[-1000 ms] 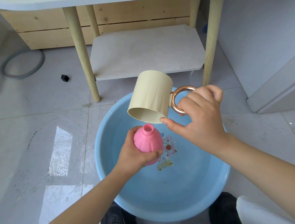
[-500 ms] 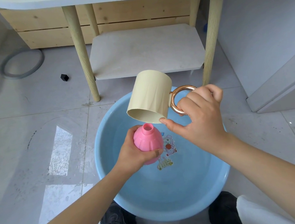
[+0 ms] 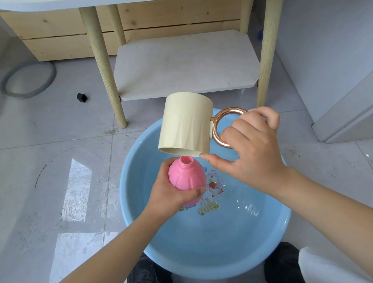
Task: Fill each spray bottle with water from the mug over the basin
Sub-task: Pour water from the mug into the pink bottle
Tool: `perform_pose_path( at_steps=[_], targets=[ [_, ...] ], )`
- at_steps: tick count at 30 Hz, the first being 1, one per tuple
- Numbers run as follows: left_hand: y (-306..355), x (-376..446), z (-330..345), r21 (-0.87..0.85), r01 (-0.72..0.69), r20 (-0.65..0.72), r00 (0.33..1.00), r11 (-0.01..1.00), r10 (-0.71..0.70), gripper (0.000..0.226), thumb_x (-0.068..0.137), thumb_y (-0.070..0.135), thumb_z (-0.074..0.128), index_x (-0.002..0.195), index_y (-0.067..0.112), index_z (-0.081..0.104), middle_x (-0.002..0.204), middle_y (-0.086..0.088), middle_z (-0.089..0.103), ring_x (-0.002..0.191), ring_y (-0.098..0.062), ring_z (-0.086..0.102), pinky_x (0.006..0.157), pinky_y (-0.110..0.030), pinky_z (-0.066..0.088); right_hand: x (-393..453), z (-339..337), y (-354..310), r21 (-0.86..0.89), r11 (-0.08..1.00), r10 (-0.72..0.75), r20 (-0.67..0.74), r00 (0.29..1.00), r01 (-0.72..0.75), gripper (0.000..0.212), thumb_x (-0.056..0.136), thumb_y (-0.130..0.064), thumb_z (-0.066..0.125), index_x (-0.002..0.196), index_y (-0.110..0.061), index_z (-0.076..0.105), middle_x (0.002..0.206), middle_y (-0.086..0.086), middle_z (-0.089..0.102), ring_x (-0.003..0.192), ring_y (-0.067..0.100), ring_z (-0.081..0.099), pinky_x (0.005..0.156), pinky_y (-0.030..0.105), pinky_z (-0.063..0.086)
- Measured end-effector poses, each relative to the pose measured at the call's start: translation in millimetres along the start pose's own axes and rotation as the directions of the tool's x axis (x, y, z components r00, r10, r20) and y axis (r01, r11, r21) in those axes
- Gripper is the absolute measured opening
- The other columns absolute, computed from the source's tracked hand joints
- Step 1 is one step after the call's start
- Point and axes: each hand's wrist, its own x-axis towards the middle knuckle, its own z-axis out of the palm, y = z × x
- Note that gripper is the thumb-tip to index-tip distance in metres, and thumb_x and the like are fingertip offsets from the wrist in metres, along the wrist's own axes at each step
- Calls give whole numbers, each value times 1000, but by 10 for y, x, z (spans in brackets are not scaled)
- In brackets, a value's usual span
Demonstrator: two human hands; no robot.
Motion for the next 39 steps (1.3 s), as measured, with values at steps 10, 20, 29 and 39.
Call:
perform_pose_path(
  at_steps=[10, 20, 29, 39],
  targets=[
    [-11, 7, -19, 20, -2, -13, 1000, 1000, 2, 76, 61, 14, 88, 117, 38, 43, 111, 11, 55, 95, -12, 59, 55, -15, 50, 8, -11, -33, 10, 991, 130, 57, 990, -130, 49, 79, -51, 66, 57, -12, 46, 58, -2, 42, 70, 20, 41, 83, 33, 27],
    [18, 22, -104, 9, 8, -60, 998, 1000, -8, 82, 41, 42, 85, 111, 47, 43, 110, 14, 56, 94, -8, 60, 59, -12, 49, -63, -39, 159, -73, 388, 775, 565, 282, -919, 57, 77, -58, 64, 60, -17, 29, 56, -1, 30, 54, 19, 31, 60, 32, 24],
    [473, 39, -268, -27, -42, -129, 991, 999, 38, 86, 33, 48, 81, 111, 45, 45, 108, 13, 59, 96, -5, 60, 67, -17, 50, 232, -192, 190, 110, -70, 746, 665, 21, -991, 42, 92, -46, 52, 63, -16, 44, 40, -14, 32, 55, 12, 33, 65, 28, 30],
    [1806, -99, -527, 25, -176, -140, 974, 984, 178, 84, 49, 27, 91, 120, 32, 46, 107, 9, 59, 91, -6, 59, 65, -21, 48, 1258, -728, 222, 246, 102, 759, 608, 235, -964, 38, 95, -32, 52, 61, -15, 50, 43, -13, 41, 55, 12, 37, 58, 27, 28]
  ],
)
